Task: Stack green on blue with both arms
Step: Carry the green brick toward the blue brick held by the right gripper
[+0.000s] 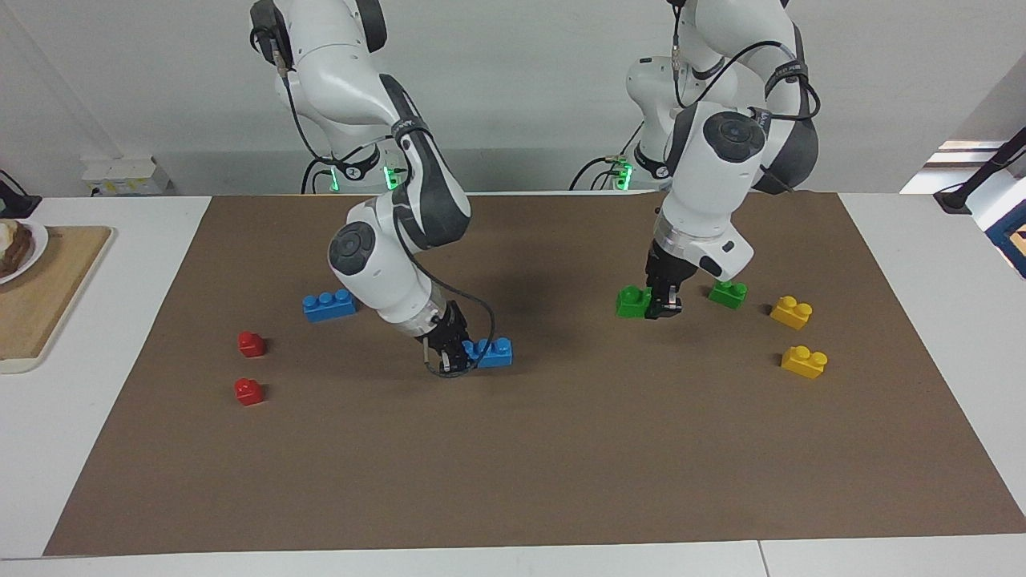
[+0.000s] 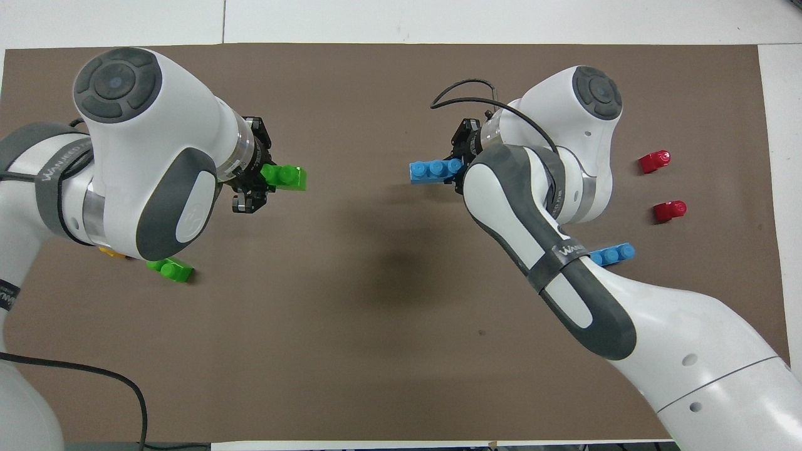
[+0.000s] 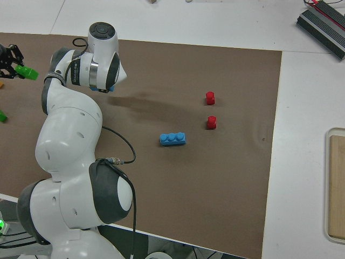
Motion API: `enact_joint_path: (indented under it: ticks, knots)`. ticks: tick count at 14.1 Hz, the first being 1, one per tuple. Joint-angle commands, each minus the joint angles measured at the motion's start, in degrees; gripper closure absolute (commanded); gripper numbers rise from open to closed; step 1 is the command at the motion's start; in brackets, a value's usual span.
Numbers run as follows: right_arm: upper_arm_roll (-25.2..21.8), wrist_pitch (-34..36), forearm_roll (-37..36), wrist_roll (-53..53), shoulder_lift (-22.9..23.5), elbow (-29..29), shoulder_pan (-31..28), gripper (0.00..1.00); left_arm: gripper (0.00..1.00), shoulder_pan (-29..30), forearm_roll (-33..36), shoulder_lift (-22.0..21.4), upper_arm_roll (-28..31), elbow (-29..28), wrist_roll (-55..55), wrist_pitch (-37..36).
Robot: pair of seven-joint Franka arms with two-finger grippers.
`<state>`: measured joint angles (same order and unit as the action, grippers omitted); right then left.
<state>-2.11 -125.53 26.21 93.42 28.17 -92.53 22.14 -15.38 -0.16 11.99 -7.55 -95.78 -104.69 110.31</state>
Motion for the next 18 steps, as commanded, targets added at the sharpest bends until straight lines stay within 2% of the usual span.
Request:
enact_joint_path:
  ticks: [1, 6, 10, 13, 18]
  knots:
    - [-0.09, -5.15, 1.47, 0.89, -2.95, -6.43, 1.68, 1.0, 1.0, -1.41, -0.45, -0.92, 0.87, 0.16, -2.8, -1.15]
    - [0.0, -10.17, 3.76, 1.07, -3.65, -10.56, 3.61, 1.0, 1.0, -1.93, -0.54, -0.92, 0.78, 0.07, -3.77, -0.62]
    - [0.0, -10.7, 3.76, 1.07, -3.65, -10.92, 4.23, 1.0, 1.0, -3.78, -0.36, -1.01, 0.78, -2.12, -7.98, 4.38]
    - [0.0, -12.98, 3.76, 1.07, -3.74, -12.5, 4.58, 1.0, 1.0, -5.62, -0.28, -0.31, 0.78, -2.48, -10.44, 6.23]
    - [0.0, -12.99, 3.76, 0.98, -3.74, -12.76, 4.58, 1.0, 1.0, -7.82, -0.1, 0.14, 0.78, -3.7, -11.77, 8.78]
